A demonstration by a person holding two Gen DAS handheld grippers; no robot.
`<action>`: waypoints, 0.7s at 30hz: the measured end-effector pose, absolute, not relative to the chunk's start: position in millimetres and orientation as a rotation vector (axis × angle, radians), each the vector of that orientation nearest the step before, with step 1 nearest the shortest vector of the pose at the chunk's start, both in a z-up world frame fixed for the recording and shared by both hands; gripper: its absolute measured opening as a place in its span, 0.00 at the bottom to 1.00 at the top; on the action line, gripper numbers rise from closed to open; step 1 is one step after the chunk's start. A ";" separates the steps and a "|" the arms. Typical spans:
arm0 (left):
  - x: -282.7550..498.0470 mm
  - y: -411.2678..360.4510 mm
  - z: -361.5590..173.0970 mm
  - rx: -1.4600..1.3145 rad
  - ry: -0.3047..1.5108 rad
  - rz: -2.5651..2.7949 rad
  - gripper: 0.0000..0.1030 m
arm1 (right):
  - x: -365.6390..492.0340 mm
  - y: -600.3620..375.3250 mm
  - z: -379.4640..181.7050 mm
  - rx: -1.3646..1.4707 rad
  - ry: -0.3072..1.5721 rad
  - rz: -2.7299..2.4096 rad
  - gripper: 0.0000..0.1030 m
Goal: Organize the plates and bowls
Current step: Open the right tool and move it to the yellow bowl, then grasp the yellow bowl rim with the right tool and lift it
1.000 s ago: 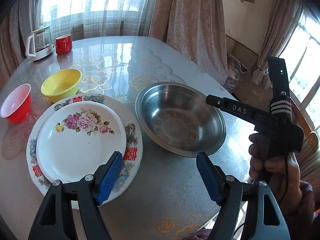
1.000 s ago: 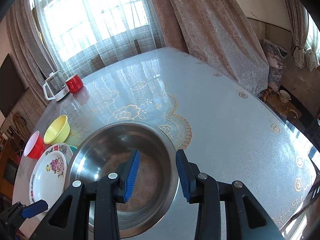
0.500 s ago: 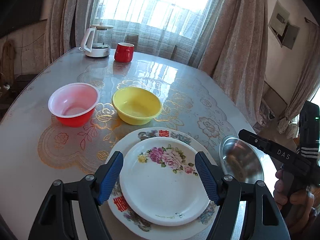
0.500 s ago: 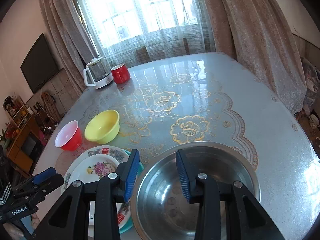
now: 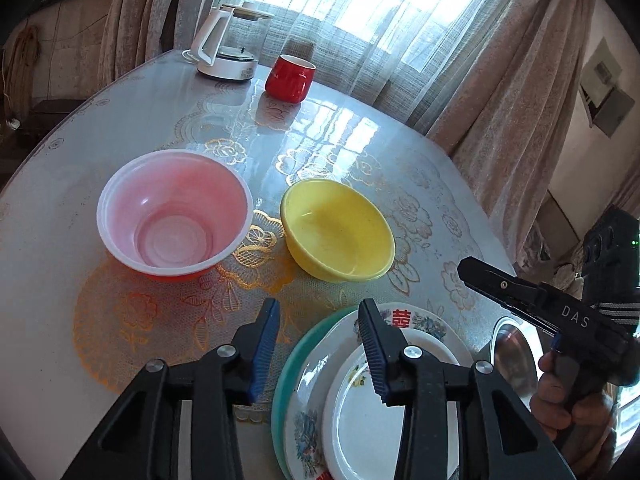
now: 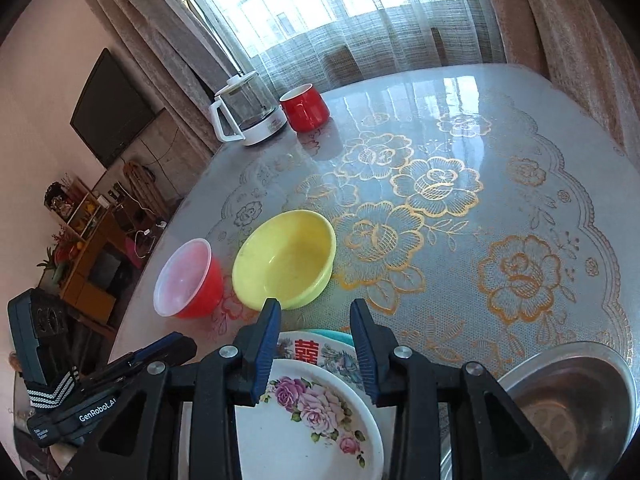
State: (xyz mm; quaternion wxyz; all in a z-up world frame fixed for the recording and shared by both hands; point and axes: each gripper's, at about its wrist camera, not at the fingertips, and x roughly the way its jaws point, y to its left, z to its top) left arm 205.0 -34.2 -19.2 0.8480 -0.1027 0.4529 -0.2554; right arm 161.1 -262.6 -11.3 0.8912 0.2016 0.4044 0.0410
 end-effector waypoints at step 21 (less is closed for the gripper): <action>269.2 -76.3 -51.1 -0.179 1.057 -0.471 0.25 | 255.2 -263.3 -69.6 0.506 1.023 0.037 0.12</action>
